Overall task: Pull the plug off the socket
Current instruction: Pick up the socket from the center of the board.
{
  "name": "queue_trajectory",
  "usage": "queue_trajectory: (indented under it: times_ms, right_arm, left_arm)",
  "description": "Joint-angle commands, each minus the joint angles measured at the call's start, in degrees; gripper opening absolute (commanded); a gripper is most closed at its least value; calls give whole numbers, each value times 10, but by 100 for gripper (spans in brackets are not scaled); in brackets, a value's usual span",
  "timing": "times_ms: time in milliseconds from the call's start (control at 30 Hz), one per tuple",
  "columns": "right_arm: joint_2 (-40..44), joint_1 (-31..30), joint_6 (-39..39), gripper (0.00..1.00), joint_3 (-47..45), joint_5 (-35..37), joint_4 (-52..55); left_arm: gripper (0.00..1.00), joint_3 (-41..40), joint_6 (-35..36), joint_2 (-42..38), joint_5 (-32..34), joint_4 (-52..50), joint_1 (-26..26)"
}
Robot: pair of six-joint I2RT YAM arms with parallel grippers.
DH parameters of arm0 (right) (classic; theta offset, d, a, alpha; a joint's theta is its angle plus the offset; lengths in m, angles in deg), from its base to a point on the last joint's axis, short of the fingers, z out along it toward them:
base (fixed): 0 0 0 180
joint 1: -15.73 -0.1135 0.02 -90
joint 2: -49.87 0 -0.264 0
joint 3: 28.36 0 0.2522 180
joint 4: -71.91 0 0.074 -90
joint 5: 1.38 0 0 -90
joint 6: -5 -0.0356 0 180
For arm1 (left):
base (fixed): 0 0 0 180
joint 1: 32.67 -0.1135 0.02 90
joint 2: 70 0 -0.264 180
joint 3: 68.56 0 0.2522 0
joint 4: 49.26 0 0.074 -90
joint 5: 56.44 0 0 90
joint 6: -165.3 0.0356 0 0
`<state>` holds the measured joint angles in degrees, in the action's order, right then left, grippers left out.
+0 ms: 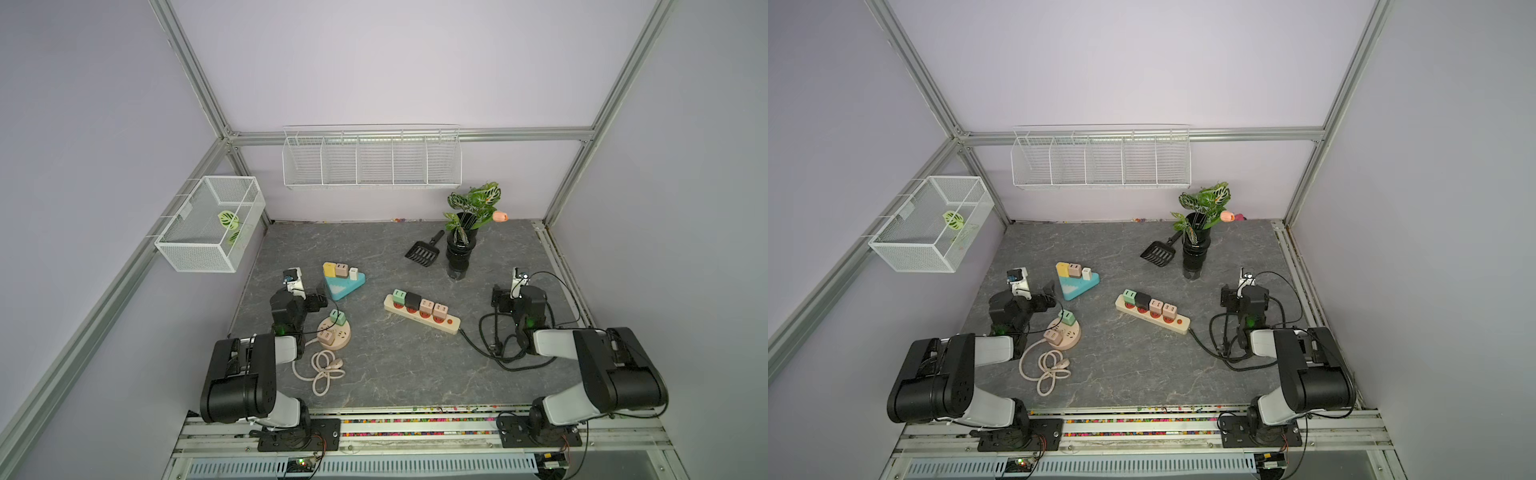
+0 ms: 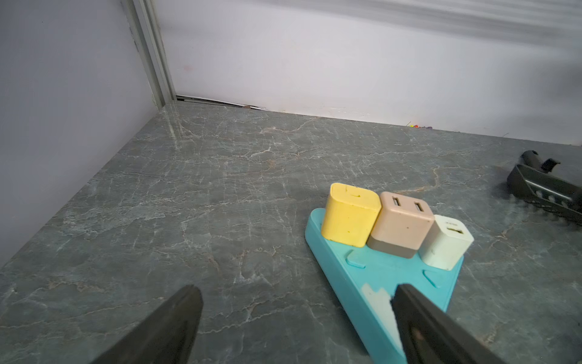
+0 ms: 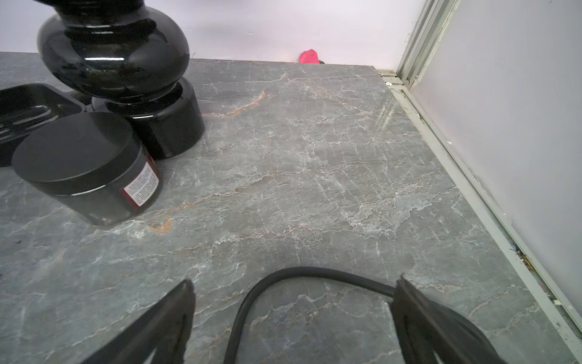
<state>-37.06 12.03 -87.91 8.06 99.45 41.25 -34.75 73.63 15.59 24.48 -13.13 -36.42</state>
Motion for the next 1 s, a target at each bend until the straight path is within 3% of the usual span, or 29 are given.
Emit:
queue_trajectory:
  times_ms: [0,833,967]
  right_arm:
    - [-4,3,4,99,8,3,-12]
    - [-2,3,5,99,6,3,-14]
    - [9,3,9,99,13,8,-10]
  left_arm:
    - [100,12,6,7,-7,10,-3]
    - [100,11,7,7,-8,10,-2]
    - [100,16,38,-7,-65,-3,-2]
